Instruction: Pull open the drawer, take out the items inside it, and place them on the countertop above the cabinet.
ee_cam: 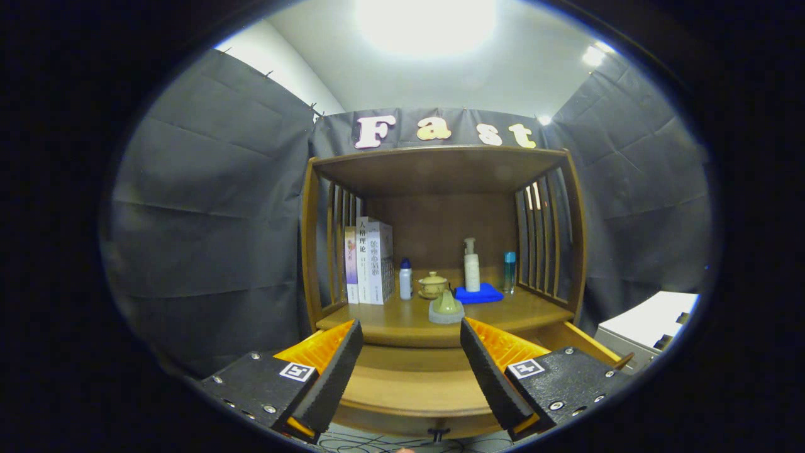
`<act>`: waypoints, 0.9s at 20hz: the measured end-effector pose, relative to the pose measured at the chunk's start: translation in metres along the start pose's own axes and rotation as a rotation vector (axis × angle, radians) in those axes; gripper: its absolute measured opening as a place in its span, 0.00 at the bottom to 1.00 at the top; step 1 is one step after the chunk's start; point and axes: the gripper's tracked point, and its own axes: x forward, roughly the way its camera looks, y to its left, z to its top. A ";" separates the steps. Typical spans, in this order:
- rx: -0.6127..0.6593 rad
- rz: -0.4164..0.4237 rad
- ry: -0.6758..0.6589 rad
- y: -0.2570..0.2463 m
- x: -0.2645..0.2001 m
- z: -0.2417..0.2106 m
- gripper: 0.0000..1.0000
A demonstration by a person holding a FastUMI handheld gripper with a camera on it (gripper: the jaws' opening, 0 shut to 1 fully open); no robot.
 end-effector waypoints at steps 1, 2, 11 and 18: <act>0.005 0.007 0.003 0.001 -0.012 -0.008 0.96; 0.002 0.002 0.014 -0.001 -0.021 -0.019 0.95; -0.054 -0.018 0.109 -0.006 -0.054 -0.078 0.96; -0.079 0.034 0.089 0.015 -0.055 -0.091 0.96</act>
